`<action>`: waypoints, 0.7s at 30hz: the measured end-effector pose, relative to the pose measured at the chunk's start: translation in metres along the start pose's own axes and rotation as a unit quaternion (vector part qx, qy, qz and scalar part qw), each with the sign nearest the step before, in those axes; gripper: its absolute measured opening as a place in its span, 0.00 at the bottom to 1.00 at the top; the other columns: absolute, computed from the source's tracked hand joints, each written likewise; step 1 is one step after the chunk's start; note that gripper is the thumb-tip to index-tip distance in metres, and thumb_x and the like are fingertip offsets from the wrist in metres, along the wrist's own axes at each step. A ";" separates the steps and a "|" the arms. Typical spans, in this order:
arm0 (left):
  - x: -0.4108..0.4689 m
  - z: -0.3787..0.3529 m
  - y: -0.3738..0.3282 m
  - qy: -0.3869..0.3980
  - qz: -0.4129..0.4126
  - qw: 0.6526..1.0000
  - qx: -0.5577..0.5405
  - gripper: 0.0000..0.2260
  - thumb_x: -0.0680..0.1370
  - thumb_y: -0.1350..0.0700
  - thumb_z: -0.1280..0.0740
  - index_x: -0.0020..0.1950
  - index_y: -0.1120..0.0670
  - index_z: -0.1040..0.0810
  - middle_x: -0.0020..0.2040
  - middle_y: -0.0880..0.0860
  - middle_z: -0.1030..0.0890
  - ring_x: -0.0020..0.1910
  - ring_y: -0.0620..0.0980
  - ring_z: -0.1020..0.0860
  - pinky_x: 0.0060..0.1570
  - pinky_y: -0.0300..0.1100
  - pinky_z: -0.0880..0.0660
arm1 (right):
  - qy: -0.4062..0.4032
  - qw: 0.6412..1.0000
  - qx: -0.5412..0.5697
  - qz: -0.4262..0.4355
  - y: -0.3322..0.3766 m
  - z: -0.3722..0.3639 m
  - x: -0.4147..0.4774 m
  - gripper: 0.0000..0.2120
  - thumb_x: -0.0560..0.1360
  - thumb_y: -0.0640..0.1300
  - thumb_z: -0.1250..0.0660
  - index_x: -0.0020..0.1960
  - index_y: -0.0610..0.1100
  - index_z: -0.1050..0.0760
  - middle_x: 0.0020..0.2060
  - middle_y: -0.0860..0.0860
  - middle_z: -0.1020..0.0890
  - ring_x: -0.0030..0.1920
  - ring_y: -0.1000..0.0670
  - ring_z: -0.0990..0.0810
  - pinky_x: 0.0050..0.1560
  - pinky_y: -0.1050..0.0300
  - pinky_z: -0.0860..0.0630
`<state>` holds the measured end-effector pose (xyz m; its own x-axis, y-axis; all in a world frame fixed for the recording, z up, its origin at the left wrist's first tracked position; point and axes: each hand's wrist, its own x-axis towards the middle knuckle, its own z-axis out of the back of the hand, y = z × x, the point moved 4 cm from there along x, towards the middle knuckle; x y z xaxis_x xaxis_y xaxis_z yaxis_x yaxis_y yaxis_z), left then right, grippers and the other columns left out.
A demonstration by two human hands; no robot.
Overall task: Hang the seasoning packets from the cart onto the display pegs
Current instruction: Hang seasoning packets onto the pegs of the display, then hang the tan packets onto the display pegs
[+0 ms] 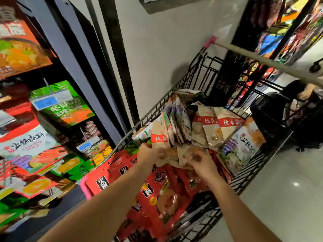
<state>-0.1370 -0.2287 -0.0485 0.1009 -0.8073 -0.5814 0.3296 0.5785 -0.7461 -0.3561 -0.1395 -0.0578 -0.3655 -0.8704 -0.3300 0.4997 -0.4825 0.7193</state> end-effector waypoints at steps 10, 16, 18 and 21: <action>-0.006 0.005 -0.002 0.091 -0.102 0.977 0.166 0.10 0.77 0.50 0.27 0.45 0.56 0.17 0.41 0.54 0.15 0.41 0.55 0.16 0.36 0.46 0.23 | 0.025 0.999 -0.022 0.030 0.002 0.000 0.001 0.11 0.74 0.47 0.25 0.57 0.51 0.16 0.54 0.56 0.17 0.55 0.56 0.18 0.54 0.63 0.24; -0.015 0.033 0.013 0.009 -0.109 0.964 0.242 0.11 0.76 0.46 0.28 0.42 0.54 0.19 0.38 0.53 0.16 0.39 0.57 0.18 0.39 0.54 0.21 | 0.065 0.984 -0.144 0.076 0.005 0.004 0.027 0.23 0.77 0.55 0.31 0.71 0.51 0.25 0.69 0.48 0.25 0.70 0.43 0.27 0.68 0.47 0.27; -0.023 0.037 0.007 -0.091 -0.108 0.952 0.273 0.14 0.74 0.43 0.28 0.48 0.52 0.23 0.44 0.51 0.18 0.43 0.54 0.20 0.42 0.52 0.20 | 0.131 0.966 -0.215 0.064 0.006 0.004 0.038 0.31 0.78 0.59 0.34 0.78 0.52 0.34 0.77 0.46 0.34 0.77 0.41 0.35 0.75 0.46 0.34; -0.032 0.018 -0.034 -0.184 -0.224 0.926 0.241 0.20 0.76 0.44 0.27 0.60 0.53 0.28 0.55 0.54 0.23 0.53 0.55 0.23 0.48 0.48 0.25 | 0.168 0.952 -0.246 0.074 0.003 0.010 0.050 0.27 0.78 0.64 0.38 0.72 0.53 0.26 0.75 0.45 0.31 0.75 0.40 0.33 0.70 0.46 0.28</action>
<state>-0.1351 -0.2246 0.0017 0.1358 -0.9902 -0.0318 0.7876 0.1274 -0.6028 -0.3807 -0.1833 -0.0656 -0.0317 -0.8746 -0.4839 0.8636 -0.2677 0.4273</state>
